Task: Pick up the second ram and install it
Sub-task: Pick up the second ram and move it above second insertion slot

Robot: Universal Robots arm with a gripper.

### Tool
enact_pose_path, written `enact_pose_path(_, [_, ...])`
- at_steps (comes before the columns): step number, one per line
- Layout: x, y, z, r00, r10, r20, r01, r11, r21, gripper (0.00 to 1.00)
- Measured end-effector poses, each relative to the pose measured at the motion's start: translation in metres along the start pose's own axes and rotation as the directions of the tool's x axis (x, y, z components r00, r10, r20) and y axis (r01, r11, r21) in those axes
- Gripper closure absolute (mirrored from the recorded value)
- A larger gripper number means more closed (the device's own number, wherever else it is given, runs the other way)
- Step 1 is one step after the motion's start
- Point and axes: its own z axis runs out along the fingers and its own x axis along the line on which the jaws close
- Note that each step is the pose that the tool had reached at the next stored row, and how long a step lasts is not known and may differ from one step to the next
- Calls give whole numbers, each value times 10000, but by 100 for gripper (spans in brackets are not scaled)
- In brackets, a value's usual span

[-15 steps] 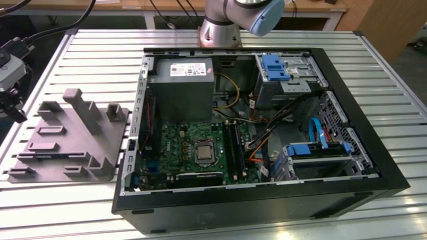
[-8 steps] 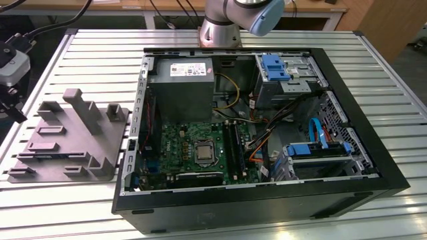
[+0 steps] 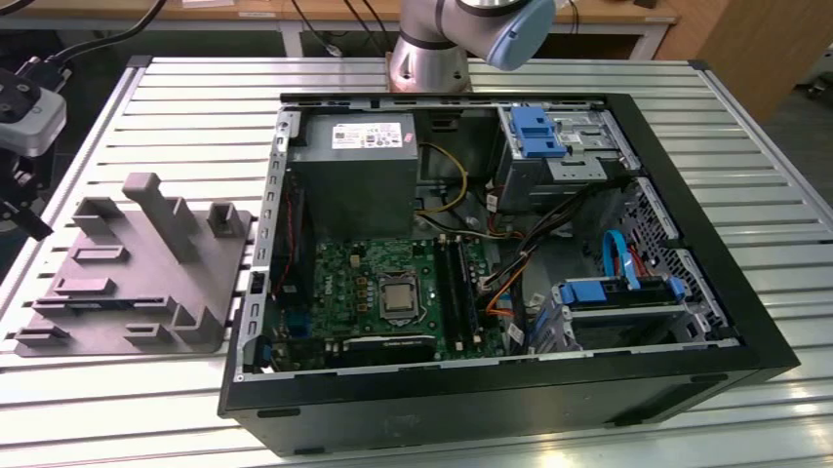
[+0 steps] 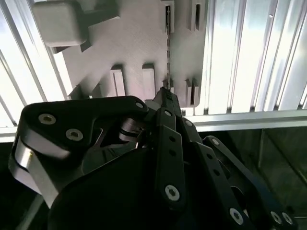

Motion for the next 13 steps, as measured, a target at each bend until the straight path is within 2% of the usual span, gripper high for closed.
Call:
enact_pose_path(3, [0,0,4,9986,-537,-21,537,9986,-14,90])
enact_pose_path(6, [0,0,10,9940,-1091,-42,1091,9940,-30,90])
enact_pose_path(10, [1,-1,22,9836,-1803,-66,1802,9836,-51,90])
enact_pose_path(13, [1,-1,32,9722,-2340,-84,2340,9722,-69,90])
